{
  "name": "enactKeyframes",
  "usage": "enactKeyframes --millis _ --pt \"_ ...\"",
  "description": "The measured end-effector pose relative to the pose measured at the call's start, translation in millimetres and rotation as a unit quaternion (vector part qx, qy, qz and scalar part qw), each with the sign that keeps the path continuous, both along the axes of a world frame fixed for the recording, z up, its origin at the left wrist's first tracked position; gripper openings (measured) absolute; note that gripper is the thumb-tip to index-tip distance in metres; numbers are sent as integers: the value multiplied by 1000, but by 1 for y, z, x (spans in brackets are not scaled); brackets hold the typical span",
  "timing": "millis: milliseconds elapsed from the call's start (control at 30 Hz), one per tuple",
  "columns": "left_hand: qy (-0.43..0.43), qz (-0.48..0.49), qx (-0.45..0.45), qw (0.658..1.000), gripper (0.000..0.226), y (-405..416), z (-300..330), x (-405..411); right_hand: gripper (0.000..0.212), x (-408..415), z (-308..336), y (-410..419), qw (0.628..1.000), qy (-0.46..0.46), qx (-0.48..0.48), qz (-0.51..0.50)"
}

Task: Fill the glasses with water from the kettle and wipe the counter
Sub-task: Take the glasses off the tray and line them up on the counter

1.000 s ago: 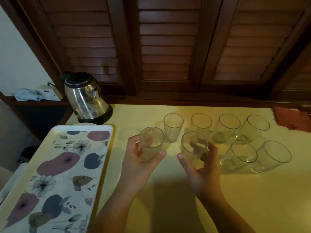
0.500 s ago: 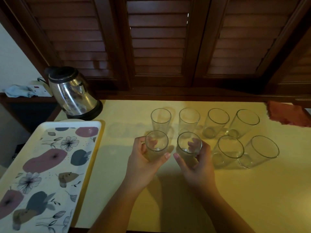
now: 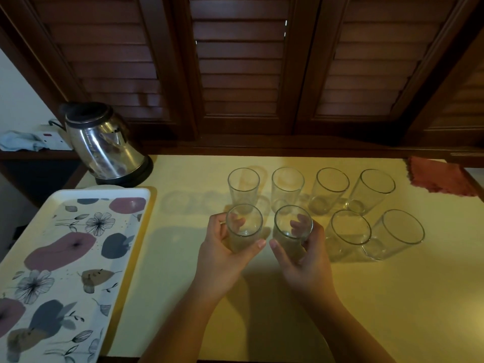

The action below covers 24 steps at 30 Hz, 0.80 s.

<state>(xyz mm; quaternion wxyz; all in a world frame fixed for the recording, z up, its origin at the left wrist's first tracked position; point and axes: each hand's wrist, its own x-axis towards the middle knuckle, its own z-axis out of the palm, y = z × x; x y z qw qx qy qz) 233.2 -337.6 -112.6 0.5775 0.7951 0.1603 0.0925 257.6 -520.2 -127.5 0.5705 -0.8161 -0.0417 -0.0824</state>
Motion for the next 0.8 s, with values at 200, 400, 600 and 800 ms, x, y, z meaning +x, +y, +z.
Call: enactKeyframes --millis 200,400,600,800 --pt "2 -1 10 1000 78 -1 1 0 84 0 2 0 999 33 1 -4" --pt "-44 -15 10 999 97 6 21 -12 108 -3 35 7 999 -26 -39 -2" --pt "-111 8 66 992 100 30 70 -13 102 4 97 27 995 -64 -71 27" --pt "-144 95 136 976 82 88 119 -2 88 45 158 74 976 -42 -171 125"
